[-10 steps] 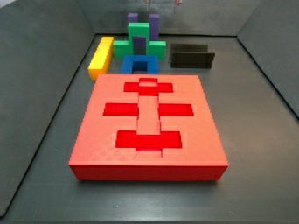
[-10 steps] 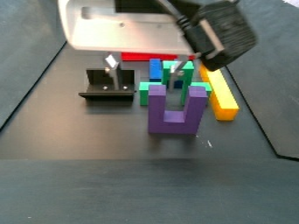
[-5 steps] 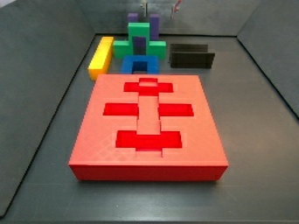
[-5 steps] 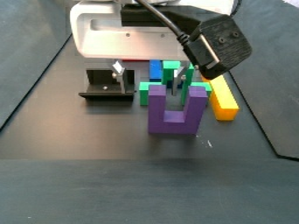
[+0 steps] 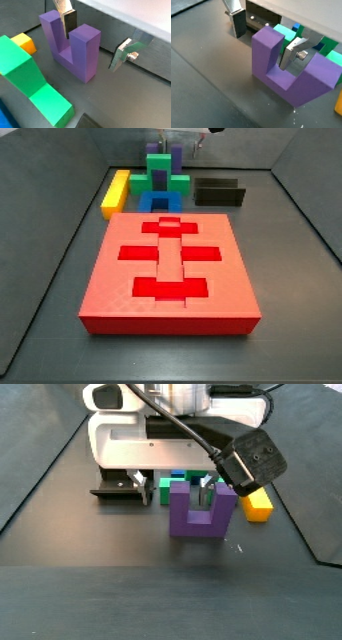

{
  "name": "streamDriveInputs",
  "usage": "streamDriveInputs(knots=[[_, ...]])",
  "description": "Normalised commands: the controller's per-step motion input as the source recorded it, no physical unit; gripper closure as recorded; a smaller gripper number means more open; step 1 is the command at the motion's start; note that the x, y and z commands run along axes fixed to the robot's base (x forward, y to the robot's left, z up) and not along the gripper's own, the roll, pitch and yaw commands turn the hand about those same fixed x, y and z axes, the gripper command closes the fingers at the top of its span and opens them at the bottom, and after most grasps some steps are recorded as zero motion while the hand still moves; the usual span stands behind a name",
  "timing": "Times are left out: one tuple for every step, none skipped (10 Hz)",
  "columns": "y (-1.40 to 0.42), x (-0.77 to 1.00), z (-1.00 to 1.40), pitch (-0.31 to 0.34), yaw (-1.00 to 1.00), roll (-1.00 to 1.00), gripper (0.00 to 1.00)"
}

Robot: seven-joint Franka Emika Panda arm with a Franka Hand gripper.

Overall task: Pick up the purple object. Move up. Move to above the board. Insert the purple object.
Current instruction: Pick up the purple object.

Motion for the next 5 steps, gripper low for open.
streamDriveInputs(knots=[[-0.01, -0.04, 0.00, 0.000, 0.00, 0.01, 0.00], [0.00, 0.00, 0.00, 0.000, 0.00, 0.00, 0.00], [0.00, 0.00, 0.00, 0.000, 0.00, 0.00, 1.00], [0.00, 0.00, 0.00, 0.000, 0.00, 0.00, 1.00], [0.00, 0.00, 0.00, 0.000, 0.00, 0.00, 1.00]])
